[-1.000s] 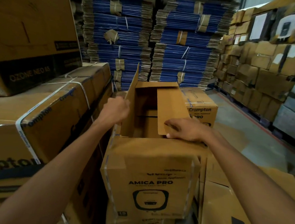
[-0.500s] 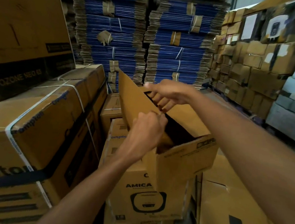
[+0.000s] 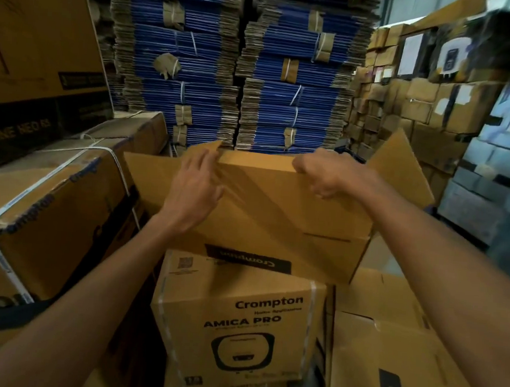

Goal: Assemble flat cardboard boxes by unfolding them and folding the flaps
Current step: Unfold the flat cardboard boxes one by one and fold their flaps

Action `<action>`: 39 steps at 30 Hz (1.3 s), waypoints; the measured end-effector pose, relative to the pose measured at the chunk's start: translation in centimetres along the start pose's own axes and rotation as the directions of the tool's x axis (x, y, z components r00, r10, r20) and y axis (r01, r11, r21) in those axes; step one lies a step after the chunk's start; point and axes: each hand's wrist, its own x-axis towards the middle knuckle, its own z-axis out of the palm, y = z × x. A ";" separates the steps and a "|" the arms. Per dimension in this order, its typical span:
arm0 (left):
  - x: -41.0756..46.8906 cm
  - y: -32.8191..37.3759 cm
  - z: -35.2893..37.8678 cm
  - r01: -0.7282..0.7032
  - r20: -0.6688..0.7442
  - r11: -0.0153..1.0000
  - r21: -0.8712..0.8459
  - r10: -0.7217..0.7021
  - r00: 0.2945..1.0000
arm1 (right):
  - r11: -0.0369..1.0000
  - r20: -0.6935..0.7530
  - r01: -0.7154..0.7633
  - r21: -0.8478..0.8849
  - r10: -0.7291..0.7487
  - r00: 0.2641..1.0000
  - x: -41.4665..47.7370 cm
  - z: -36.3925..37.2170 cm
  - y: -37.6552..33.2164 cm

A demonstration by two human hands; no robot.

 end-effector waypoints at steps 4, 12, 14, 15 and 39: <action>1.7 -2.1 -0.1 -0.001 0.023 0.970 0.244 -0.005 1.000 | 0.996 -0.033 -0.074 0.052 0.076 0.997 -1.3 0.9 3.0; -0.1 1.8 -0.4 -0.216 -0.123 0.955 0.202 0.244 0.962 | 0.989 -0.204 0.052 0.140 -0.022 0.979 -1.1 1.8 -1.6; -1.2 3.7 0.2 -0.231 -0.068 0.948 0.219 0.251 0.966 | 0.982 -0.236 0.129 0.139 -0.094 0.967 -0.9 1.9 -4.5; -1.4 4.3 0.3 -0.220 -0.022 0.949 0.226 0.231 0.973 | 0.980 -0.253 0.155 0.122 -0.120 0.960 -1.0 2.0 -5.8; 1.8 -0.5 -5.1 0.013 0.212 0.900 0.435 -0.116 0.970 | 0.976 -0.633 0.212 0.054 -0.131 0.763 -5.1 6.6 -7.6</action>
